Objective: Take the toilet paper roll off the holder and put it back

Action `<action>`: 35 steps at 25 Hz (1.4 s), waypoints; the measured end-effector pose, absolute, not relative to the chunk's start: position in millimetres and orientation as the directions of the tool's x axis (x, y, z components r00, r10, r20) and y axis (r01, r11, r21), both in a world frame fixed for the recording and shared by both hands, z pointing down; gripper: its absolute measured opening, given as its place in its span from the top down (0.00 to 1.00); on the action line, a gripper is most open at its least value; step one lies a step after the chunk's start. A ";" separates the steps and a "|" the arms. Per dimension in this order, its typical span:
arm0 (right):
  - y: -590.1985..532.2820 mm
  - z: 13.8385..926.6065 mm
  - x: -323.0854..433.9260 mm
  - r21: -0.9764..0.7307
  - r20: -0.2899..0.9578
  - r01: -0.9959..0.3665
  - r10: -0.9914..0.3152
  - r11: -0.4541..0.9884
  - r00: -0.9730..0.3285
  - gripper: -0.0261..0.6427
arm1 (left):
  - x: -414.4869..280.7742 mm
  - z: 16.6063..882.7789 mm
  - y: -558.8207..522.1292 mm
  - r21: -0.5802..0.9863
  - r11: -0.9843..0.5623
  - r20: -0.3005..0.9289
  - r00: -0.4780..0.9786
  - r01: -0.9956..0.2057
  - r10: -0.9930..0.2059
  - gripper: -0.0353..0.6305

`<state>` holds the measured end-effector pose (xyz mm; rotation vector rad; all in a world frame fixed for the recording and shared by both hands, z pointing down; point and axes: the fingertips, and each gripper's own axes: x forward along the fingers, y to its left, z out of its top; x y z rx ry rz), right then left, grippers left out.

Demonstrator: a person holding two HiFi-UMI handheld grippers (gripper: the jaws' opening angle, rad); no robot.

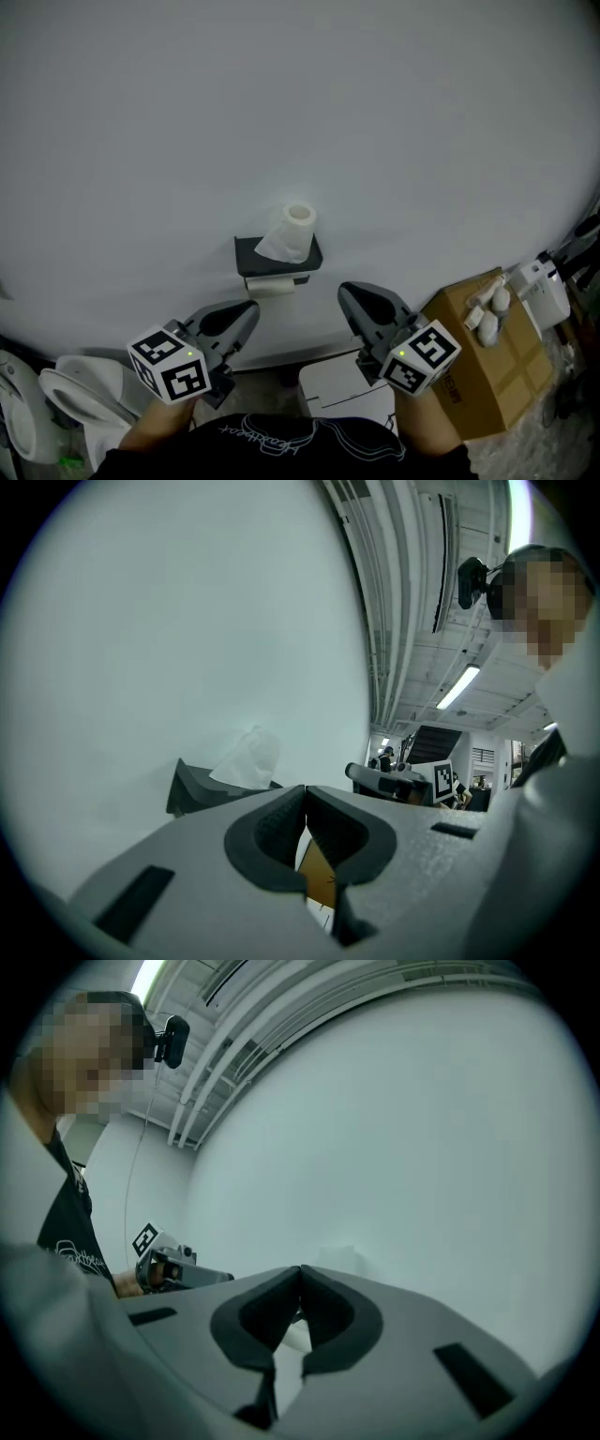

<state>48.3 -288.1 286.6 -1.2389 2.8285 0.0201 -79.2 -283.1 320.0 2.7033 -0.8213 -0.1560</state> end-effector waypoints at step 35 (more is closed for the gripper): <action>-145.4 353.8 86.3 -0.183 -0.066 -0.605 -0.624 0.775 -0.779 0.96 | -6.2 348.0 -143.1 0.355 -0.764 0.015 0.820 -0.539 -0.572 0.94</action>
